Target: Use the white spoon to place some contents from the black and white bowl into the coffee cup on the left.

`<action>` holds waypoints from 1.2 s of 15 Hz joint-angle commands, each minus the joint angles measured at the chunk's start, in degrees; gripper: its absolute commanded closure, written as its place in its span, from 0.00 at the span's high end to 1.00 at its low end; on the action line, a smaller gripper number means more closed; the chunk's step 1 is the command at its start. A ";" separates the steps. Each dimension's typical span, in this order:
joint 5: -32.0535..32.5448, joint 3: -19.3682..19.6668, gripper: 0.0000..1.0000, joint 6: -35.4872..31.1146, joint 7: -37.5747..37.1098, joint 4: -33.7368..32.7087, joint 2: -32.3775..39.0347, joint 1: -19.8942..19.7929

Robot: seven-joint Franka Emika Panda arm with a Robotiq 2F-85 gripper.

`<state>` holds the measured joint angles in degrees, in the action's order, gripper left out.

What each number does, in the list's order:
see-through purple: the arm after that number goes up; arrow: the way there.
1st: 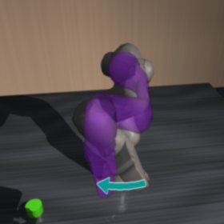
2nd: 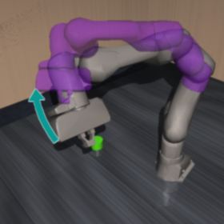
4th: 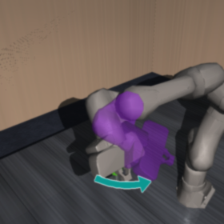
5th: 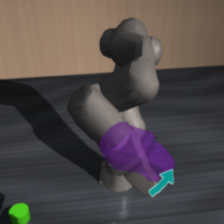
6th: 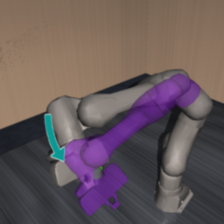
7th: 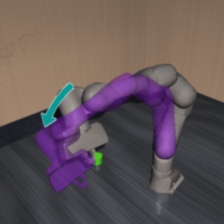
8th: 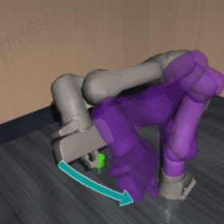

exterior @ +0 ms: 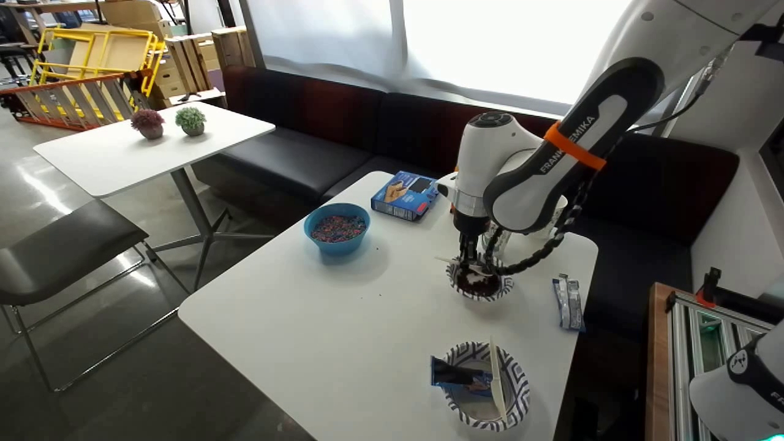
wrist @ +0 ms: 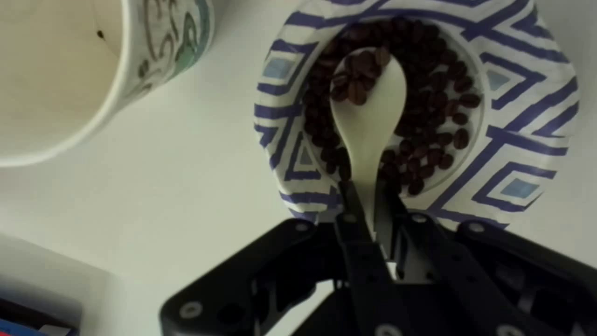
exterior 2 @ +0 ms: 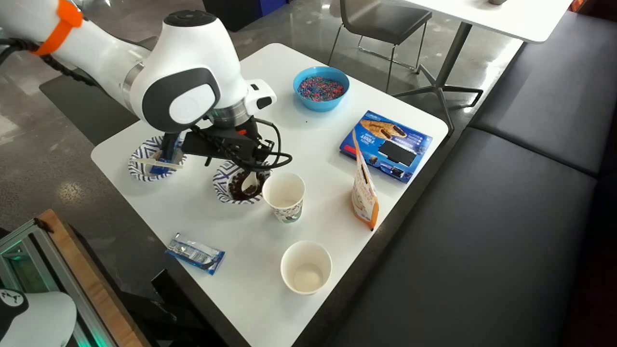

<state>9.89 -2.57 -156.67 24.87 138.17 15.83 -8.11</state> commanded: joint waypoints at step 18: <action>14.36 7.06 0.04 16.18 -5.45 -2.99 -11.93 4.28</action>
<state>24.89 4.02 -141.29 15.69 134.45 6.13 -2.52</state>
